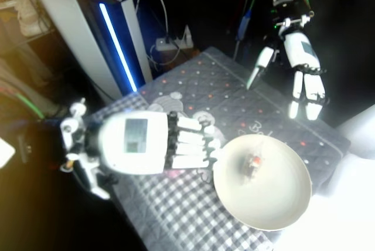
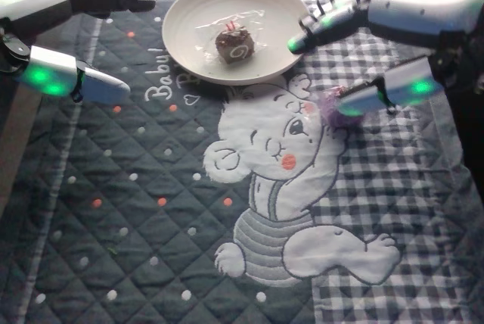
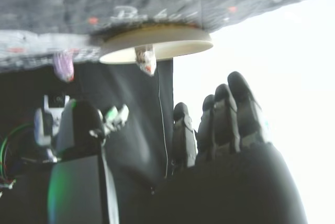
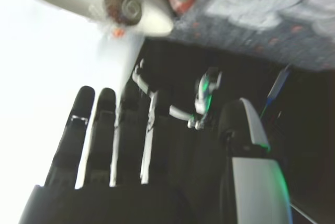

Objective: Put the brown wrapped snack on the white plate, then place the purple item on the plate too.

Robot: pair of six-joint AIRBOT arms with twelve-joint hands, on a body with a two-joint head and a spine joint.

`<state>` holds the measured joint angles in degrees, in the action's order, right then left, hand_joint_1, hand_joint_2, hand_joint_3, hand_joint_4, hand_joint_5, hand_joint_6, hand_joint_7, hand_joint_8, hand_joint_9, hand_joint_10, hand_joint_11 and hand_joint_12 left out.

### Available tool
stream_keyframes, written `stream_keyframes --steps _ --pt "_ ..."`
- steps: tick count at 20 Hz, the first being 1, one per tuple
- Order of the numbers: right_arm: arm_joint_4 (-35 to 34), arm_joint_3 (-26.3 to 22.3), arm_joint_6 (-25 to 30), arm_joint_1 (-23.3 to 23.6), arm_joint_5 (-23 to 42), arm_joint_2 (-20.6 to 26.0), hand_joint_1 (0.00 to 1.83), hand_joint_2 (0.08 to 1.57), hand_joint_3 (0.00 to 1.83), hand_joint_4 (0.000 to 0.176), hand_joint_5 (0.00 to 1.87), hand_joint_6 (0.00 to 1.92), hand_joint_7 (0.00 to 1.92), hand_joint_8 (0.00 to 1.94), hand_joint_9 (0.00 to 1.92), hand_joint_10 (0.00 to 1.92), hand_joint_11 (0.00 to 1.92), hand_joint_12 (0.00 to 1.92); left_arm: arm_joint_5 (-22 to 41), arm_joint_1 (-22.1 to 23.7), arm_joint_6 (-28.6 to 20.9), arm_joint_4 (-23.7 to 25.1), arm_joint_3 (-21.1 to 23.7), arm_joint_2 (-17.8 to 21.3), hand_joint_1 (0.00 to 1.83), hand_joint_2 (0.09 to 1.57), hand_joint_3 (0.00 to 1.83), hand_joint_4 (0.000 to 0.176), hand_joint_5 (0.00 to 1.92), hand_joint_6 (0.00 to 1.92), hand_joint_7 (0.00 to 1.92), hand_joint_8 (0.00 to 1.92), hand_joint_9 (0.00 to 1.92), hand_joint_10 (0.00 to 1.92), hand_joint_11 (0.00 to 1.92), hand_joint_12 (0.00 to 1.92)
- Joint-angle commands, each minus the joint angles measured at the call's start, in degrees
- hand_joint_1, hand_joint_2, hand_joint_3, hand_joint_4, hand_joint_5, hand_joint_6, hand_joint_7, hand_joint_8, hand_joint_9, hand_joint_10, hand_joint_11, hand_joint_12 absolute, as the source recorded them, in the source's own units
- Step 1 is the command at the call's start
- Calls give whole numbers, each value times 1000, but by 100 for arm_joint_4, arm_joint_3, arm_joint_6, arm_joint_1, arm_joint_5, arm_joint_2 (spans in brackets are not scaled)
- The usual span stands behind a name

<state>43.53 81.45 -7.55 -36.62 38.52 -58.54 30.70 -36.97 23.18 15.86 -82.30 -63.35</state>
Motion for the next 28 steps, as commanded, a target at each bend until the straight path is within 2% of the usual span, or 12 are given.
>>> stream_keyframes --steps 1,4,7,8,9,11,15,16,17,23,26,28 --pt "-112 -4 156 79 302 -6 690 1001 0 134 531 0 454 0 438 0 44 1083 668 36 -24 -185 -5 -6 836 927 7 136 298 0 117 0 135 6 0 591" --pt "344 17 384 79 34 -64 776 960 0 154 521 1 449 2 445 4 24 1070 726 -1 -36 -239 15 -5 819 937 6 138 289 0 114 0 144 6 12 607" --pt "345 84 384 78 17 -216 934 913 0 85 583 2 542 4 588 15 266 899 729 -21 -38 -250 29 -5 783 933 1 132 309 5 142 8 179 15 58 634" --pt "339 126 384 78 13 -297 992 932 1 80 615 1 615 17 705 70 290 1164 728 -28 -40 -253 32 -6 786 934 1 138 306 3 137 5 169 9 26 619" --pt "326 149 384 78 11 -340 1015 922 0 86 631 0 662 23 629 625 287 1425 729 -29 -42 -254 35 -7 783 939 4 133 305 2 134 3 166 6 13 614" --pt "180 209 383 78 12 -456 1091 929 0 22 719 1 726 52 504 1040 381 1535 729 -29 -50 -256 40 -7 782 946 5 144 294 0 123 0 150 0 0 604" --pt "121 328 383 78 -31 -507 1318 1151 9 0 870 22 754 1197 554 1294 503 1591 740 -91 -90 -256 60 17 810 947 0 158 285 0 142 5 186 9 3 647" --pt "121 335 383 78 -44 -504 1204 1213 6 0 802 909 744 1451 523 1312 462 1632 756 -99 -98 -257 60 15 811 947 0 158 290 3 154 9 192 10 0 644" --pt "122 343 383 78 -53 -502 1164 1252 5 0 751 1158 690 1571 503 1332 418 1668 768 -106 -109 -257 62 11 822 956 1 151 300 3 166 6 200 7 0 663" --pt "33 363 383 78 -50 -504 1357 1166 0 0 931 866 849 1297 794 1464 651 1591 826 -134 -151 -287 62 17 799 964 0 139 312 1 187 2 213 3 0 683" --pt "-167 376 379 79 54 -503 1225 1149 0 0 967 911 893 1273 843 1123 709 1431 841 -162 -150 -307 62 15 787 965 0 152 311 0 196 1 230 3 0 727" --pt "-424 443 292 79 272 -501 1362 1142 0 0 942 950 909 1159 814 1343 655 1518 850 -173 -150 -332 53 11 783 961 0 150 316 2 204 3 238 5 4 739"
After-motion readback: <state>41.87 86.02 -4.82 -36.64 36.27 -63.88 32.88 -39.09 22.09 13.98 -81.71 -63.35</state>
